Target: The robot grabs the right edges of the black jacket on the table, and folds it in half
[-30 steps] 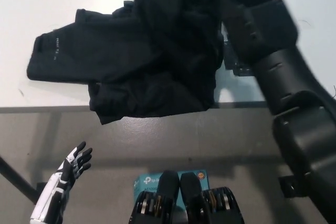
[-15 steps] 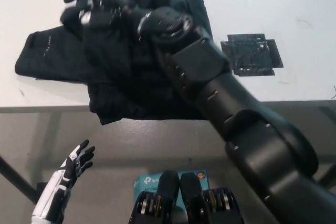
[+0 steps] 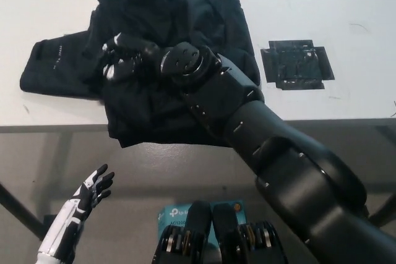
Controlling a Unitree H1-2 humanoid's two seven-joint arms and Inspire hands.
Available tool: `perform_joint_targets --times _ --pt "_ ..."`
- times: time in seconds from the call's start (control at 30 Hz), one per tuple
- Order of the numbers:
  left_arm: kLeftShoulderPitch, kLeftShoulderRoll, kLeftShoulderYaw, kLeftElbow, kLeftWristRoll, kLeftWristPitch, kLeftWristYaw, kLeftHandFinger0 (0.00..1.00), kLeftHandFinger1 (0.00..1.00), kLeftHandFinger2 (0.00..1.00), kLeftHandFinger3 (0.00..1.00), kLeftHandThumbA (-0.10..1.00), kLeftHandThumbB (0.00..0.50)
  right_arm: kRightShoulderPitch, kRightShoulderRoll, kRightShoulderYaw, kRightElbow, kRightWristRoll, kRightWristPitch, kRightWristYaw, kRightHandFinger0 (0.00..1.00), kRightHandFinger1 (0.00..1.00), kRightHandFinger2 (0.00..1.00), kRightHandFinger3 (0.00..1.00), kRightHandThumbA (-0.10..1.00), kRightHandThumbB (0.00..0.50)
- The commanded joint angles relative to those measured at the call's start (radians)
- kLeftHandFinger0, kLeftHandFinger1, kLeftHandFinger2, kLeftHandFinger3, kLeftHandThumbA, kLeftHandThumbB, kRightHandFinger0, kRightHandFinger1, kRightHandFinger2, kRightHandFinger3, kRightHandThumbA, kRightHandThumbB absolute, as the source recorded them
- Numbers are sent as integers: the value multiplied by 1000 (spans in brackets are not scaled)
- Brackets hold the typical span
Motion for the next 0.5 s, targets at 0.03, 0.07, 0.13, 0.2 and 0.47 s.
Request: perform_joint_targets --times 0.03,0.07,0.13,0.2,0.47 --pt "-15 24 -9 -32 7 10 -21 1000 1000 1000 1000 1000 189 -136 -37 -26 -80 17 51 271 1000 1000 1000 1000 788 487" --pt "-16 23 -10 -32 9 13 -20 1000 1000 1000 1000 1000 213 -152 -42 -46 -98 38 68 288 1000 1000 1000 1000 810 467" --pt "-20 23 -10 -30 14 15 -19 1000 1000 1000 1000 1000 234 -181 -51 -49 -126 29 86 295 1000 1000 1000 1000 912 491" --pt "-17 25 -14 -28 21 10 -22 1000 1000 1000 1000 1000 213 -203 -54 -56 -169 24 114 288 1000 1000 1000 1000 991 500" --pt "-20 15 -18 -9 15 13 -23 1000 1000 1000 1000 1000 162 -332 -95 -74 -305 5 146 322 1000 1000 1000 1000 1000 493"
